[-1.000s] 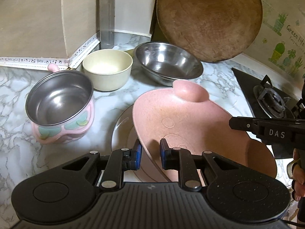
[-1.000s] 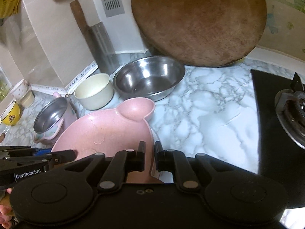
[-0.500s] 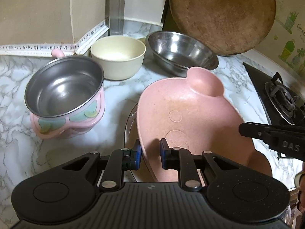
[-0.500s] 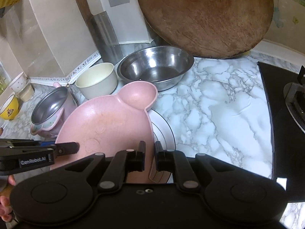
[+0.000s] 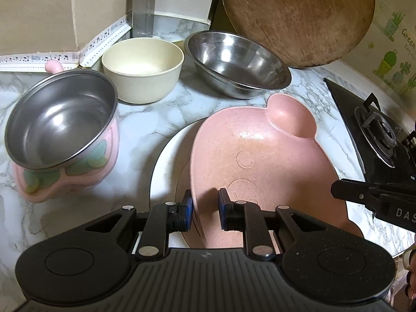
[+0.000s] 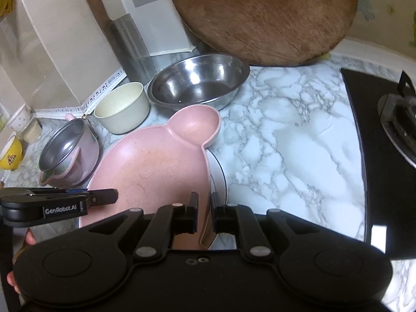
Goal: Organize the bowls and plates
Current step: 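Lower the pink bear plate onto the white plates and open both grippers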
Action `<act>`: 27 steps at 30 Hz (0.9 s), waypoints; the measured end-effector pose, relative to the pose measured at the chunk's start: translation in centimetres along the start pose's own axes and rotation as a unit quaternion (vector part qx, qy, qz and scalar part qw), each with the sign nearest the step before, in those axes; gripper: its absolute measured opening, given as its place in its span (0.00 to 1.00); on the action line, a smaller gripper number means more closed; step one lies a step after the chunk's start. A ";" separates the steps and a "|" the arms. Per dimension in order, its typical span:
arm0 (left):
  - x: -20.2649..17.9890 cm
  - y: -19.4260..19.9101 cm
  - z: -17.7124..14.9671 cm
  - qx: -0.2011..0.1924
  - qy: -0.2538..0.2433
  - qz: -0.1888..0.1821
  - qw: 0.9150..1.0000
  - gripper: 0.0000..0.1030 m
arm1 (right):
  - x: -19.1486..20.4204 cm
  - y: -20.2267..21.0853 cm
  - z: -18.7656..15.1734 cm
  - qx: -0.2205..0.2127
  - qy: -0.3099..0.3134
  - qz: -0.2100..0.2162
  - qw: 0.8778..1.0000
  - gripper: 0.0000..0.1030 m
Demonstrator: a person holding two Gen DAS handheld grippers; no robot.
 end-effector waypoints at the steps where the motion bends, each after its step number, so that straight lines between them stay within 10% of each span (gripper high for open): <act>1: 0.0 -0.2 -0.1 0.003 0.001 -0.003 1.000 0.18 | 0.0 0.0 0.0 0.000 -0.002 0.000 1.000 0.11; 21: -0.5 1.4 0.1 -0.019 -0.027 -0.014 0.999 0.19 | 0.1 0.7 0.6 -0.024 0.015 -0.014 0.999 0.46; 27: -0.8 2.9 0.6 -0.046 -0.031 -0.018 0.998 0.52 | 0.4 1.5 1.1 -0.035 0.021 -0.008 0.999 0.58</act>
Point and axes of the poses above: each gripper's, at about its wrist camera, not at the fingertips, and y roughly against the way its jaws point, x to its left, z to its top, the point moved 6 cm from there along -y, roughly the way its jaws point, and after that the axes turned 13 degrees about -x, right-handed, at the moved point
